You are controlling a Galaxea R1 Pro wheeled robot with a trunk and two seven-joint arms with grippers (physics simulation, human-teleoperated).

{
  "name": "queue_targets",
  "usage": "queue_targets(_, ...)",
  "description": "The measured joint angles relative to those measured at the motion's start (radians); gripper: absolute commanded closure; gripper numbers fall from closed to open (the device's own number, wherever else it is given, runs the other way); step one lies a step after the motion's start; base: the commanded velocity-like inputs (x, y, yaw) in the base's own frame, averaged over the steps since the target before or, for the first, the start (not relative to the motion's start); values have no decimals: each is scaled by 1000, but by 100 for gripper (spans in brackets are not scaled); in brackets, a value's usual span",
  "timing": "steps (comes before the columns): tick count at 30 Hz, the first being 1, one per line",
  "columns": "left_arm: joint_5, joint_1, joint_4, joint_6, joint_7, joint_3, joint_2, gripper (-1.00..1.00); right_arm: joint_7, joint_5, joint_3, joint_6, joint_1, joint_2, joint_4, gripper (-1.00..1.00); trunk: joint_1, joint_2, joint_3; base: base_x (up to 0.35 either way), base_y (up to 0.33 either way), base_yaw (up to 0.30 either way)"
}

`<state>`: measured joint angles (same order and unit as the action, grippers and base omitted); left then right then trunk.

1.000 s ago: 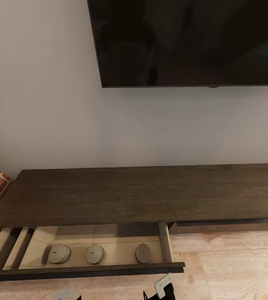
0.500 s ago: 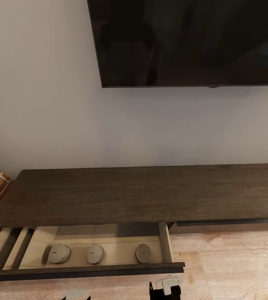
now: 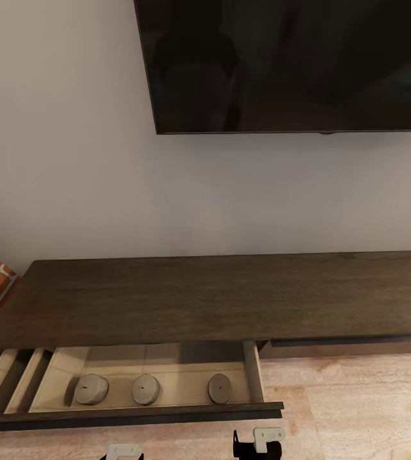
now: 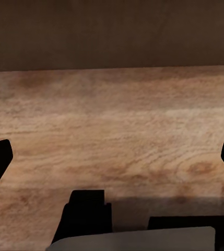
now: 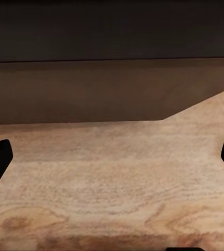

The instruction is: Place each of the two pumpkins and all three candles from the living room inside a cabinet in the living room (use any cabinet), then make sure every cabinet is closed, and position the cauldron so it is next to a table in the living room.

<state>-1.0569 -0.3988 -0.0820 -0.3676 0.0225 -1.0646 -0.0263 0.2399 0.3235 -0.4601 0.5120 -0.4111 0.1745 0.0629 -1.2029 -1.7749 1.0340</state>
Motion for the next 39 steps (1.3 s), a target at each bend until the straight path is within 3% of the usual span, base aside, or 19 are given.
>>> queue_targets(21, -4, -1, -2, -60, 6, 11, -3, -100, -1, -5, -2, -7, 0, 0, 11, -100, 0, 0, 0, 0, 0, 0)
queue_targets(24, -5, -2, -2, -109, 16, 28, -5, -100, -1, -5, -2, -7, 0, -1, 12, -100, 0, 0, 0, 0, 0, 0)
queue_targets(28, -5, -4, -3, -120, 20, 54, -5, -100, -4, -5, -2, -7, 0, -1, 11, -100, 0, 0, 0, 0, 0, 0)
queue_targets(39, -5, -9, -4, -122, 20, 60, -6, -100, -5, -7, -6, -12, -10, -1, 11, -100, 0, 0, 0, 0, 0, 0)
